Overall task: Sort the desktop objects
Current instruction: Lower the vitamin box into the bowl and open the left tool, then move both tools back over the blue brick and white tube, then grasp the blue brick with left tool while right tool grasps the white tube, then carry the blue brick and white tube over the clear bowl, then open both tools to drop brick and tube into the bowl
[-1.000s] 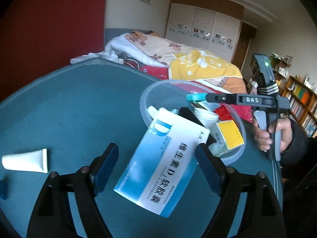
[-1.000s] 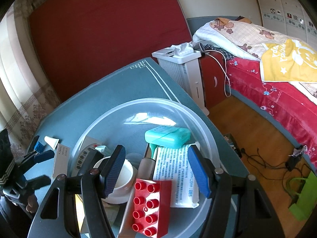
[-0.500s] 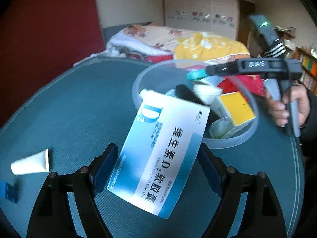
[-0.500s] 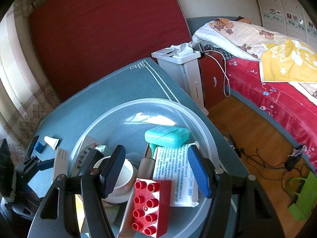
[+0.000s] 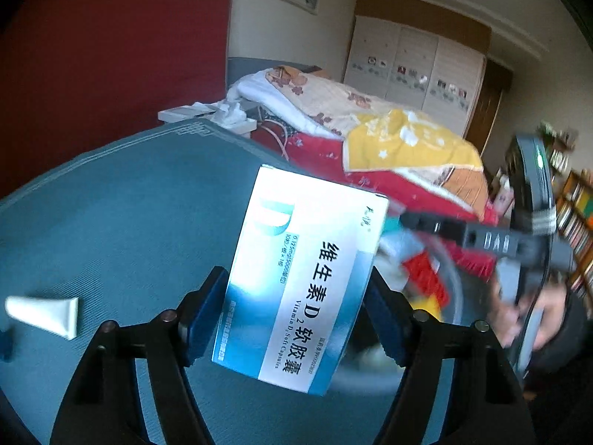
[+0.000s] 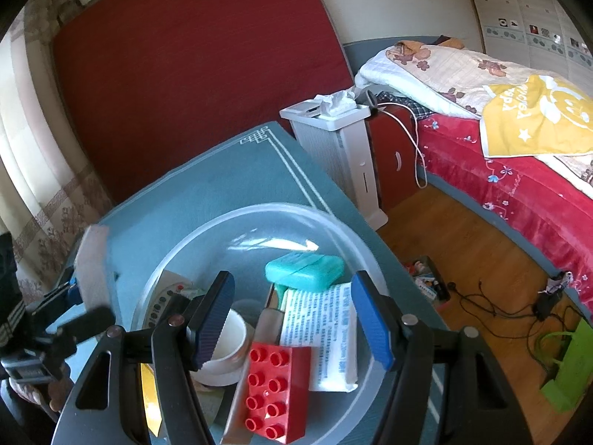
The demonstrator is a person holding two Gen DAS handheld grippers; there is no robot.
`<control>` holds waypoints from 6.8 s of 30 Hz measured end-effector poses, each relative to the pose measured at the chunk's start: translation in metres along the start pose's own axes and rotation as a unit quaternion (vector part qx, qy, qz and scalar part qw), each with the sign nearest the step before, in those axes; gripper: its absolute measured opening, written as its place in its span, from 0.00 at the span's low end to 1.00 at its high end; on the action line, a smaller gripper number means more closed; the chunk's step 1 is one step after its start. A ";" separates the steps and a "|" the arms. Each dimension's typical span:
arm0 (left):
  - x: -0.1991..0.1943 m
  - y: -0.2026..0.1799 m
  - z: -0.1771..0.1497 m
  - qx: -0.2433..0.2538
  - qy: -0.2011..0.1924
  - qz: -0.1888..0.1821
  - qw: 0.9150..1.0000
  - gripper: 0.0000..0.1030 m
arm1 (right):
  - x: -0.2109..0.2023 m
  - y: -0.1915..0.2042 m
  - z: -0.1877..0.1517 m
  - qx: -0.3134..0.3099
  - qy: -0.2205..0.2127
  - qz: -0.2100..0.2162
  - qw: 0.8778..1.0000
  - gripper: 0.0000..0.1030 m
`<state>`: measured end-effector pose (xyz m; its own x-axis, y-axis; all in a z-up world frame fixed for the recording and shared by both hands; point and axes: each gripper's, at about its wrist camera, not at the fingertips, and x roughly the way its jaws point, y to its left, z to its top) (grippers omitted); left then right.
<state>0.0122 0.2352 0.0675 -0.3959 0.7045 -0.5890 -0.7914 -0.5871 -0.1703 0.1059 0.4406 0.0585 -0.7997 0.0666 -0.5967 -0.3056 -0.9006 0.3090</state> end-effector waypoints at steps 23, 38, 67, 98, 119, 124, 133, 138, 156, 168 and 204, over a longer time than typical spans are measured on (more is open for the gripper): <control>0.011 -0.014 0.031 -0.044 -0.022 0.091 0.995 0.84 | -0.005 0.009 0.004 -0.018 -0.022 -0.011 1.000 0.68; -0.052 0.046 -0.007 -0.073 -0.032 0.229 0.970 0.84 | 0.008 0.093 -0.012 -0.077 -0.012 0.057 0.995 0.74; -0.082 0.218 -0.059 -0.198 0.018 0.368 0.908 0.84 | 0.070 0.238 -0.033 -0.195 0.019 0.108 0.975 0.77; -0.068 0.252 -0.072 -0.234 0.039 0.363 0.901 0.42 | 0.166 0.296 -0.039 -0.220 0.088 0.123 0.964 0.77; -0.083 0.251 -0.069 -0.256 0.016 0.308 0.916 0.33 | 0.194 0.333 -0.046 -0.292 0.122 0.129 0.940 0.77; -0.084 0.249 -0.070 -0.267 0.013 0.290 0.919 0.33 | 0.192 0.343 -0.053 -0.326 0.111 0.110 0.932 0.52; -0.087 0.244 -0.066 -0.260 0.006 0.296 0.919 0.33 | 0.176 0.327 -0.055 -0.292 0.109 0.095 0.945 0.29; -0.088 0.232 -0.061 -0.246 0.001 0.294 0.923 0.33 | 0.153 0.305 -0.049 -0.250 0.099 0.097 0.958 0.29; -0.081 0.168 -0.039 -0.187 -0.006 0.262 0.947 0.33 | 0.039 0.228 -0.035 -0.195 0.020 0.070 0.978 0.29; -0.059 0.093 -0.024 -0.139 0.005 0.202 0.969 0.33 | 0.000 0.142 -0.022 -0.139 -0.009 0.005 0.990 0.29; 0.034 -0.043 -0.002 -0.045 0.054 0.107 0.992 0.33 | -0.011 0.038 -0.023 -0.072 0.004 -0.015 0.997 0.29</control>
<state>0.0338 0.2833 0.0535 -0.4946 0.5164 -0.6991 -0.6475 -0.7554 -0.0999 0.1151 0.3960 0.0601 -0.7862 0.0920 -0.6111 -0.2523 -0.9505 0.1815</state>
